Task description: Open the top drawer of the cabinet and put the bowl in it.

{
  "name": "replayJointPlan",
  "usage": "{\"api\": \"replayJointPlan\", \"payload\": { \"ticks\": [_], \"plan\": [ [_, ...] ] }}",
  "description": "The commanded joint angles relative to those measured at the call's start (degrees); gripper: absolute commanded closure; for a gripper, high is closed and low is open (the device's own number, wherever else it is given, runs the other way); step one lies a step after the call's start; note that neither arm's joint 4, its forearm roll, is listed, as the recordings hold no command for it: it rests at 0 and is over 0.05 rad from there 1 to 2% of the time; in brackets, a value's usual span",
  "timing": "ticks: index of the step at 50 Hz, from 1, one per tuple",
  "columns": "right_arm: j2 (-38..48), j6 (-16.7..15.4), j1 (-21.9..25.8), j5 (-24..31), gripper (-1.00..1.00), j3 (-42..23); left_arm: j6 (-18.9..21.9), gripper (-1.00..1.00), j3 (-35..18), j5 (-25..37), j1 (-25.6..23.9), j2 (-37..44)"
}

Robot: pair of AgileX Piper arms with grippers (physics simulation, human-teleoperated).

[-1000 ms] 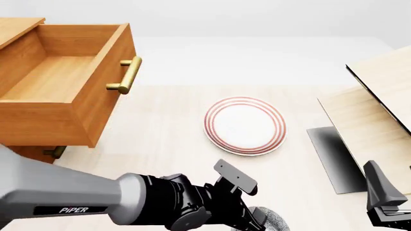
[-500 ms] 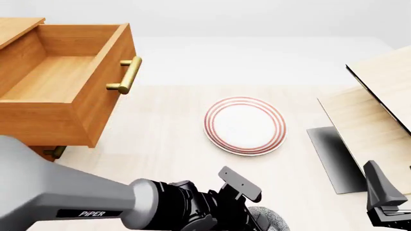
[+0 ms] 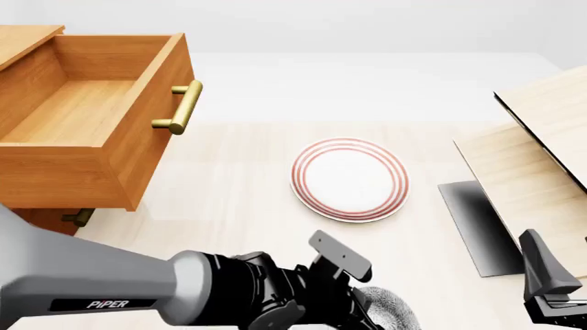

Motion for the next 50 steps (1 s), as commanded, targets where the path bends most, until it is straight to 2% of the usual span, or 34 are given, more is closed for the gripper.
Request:
{"api": "replayJointPlan", "payload": {
  "ticks": [1,16,24,34,50],
  "plan": [
    [0.0,0.0,0.0,0.0,-1.00,0.0,0.9,1.00,-0.3,1.2,0.3,-2.6],
    [0.0,0.0,0.0,0.0,-1.00,0.0,1.8,1.00,-0.4,2.5,1.1,-5.2],
    [0.0,0.0,0.0,0.0,-1.00,0.0,1.0,1.00,-0.2,3.6,1.8,-7.2],
    [0.0,0.0,0.0,0.0,-1.00,0.0,2.4,1.00,-0.9,6.1,3.3,-9.7],
    [0.0,0.0,0.0,0.0,-1.00,0.0,0.4,1.00,-1.4,10.1,6.0,-13.8]
  ]
}}
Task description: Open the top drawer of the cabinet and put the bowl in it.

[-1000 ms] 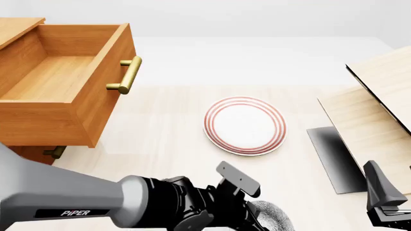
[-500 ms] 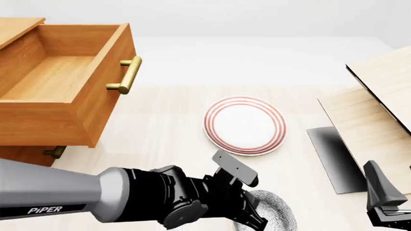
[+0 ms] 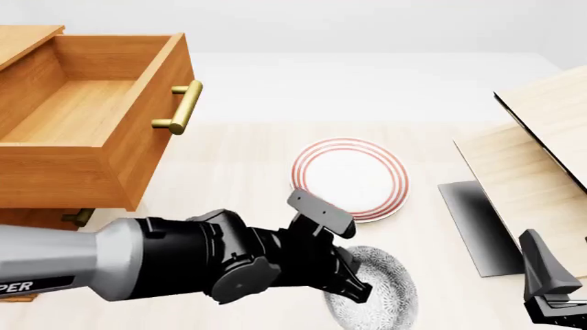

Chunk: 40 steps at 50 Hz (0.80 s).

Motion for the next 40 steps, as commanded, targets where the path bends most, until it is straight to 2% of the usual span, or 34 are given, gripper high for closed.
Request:
{"api": "replayJointPlan", "payload": {
  "ticks": [1,5,7,11,15,18,30,40],
  "plan": [
    [0.0,0.0,0.0,0.0,-1.00,0.0,-1.8,1.00,-0.8,2.8,1.4,-3.1],
    [0.0,0.0,0.0,0.0,-1.00,0.0,-1.4,1.00,-0.8,5.1,3.3,-4.7],
    [0.0,0.0,0.0,0.0,-1.00,0.0,-2.6,1.00,-1.2,4.9,2.7,-5.2],
    [0.0,0.0,0.0,0.0,-1.00,0.0,-0.4,1.00,-2.6,6.8,3.5,-6.4],
    [0.0,0.0,0.0,0.0,-1.00,0.0,-0.9,1.00,-3.5,8.1,3.6,-6.6],
    [0.0,0.0,0.0,0.0,-1.00,0.0,0.4,1.00,-3.9,9.3,4.7,-7.3],
    [0.0,0.0,0.0,0.0,-1.00,0.0,1.5,1.00,-5.9,13.7,8.4,-10.6],
    [0.0,-0.1,0.0,0.0,-1.00,0.0,2.3,1.00,-9.8,18.0,10.7,-12.6]
  ]
}}
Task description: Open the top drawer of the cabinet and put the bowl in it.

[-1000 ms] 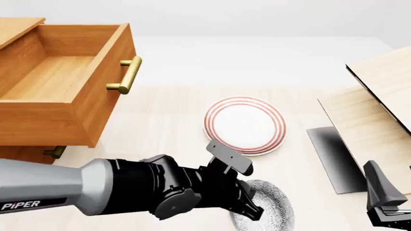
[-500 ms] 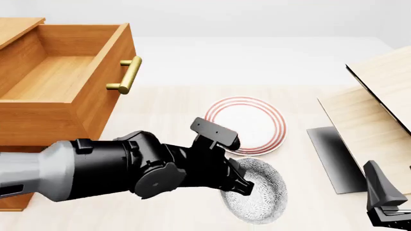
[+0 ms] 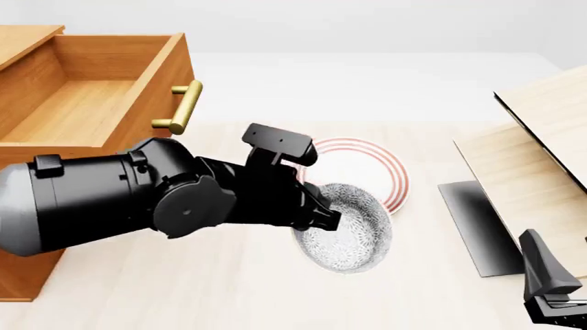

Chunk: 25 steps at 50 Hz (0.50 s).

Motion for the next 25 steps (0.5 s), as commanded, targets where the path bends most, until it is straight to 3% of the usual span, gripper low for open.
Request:
{"api": "replayJointPlan", "payload": {
  "ticks": [1,25],
  "plan": [
    [0.0,-0.1,0.0,0.0,-1.00,0.0,1.6,1.00,-3.7,4.5,2.8,-2.7],
    [0.0,-0.1,0.0,0.0,-1.00,0.0,3.7,1.00,-14.8,14.0,6.8,-1.9]
  ]
}}
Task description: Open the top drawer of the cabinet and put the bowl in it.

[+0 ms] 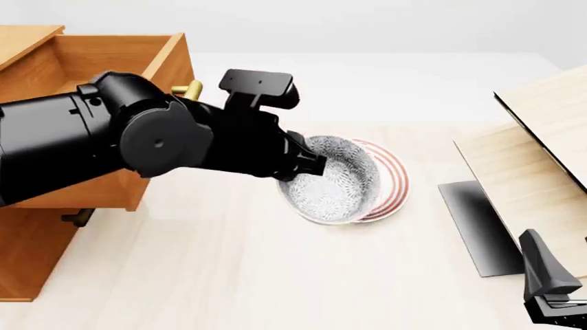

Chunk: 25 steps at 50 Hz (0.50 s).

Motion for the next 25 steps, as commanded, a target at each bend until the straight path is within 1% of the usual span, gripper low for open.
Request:
{"api": "replayJointPlan", "payload": {
  "ticks": [1,10,19,25],
  "plan": [
    [0.0,-0.1,0.0,0.0,-1.00,0.0,1.1,1.00,-5.6,4.6,2.1,0.2],
    [0.0,-0.1,0.0,0.0,-1.00,0.0,1.9,1.00,-10.0,7.9,3.9,0.6],
    [-0.1,0.0,0.0,0.0,-1.00,0.0,2.2,1.00,-15.1,11.8,6.0,1.0],
    [0.0,0.0,0.0,0.0,-1.00,0.0,1.9,1.00,-17.4,13.7,7.6,0.9]
  ]
}}
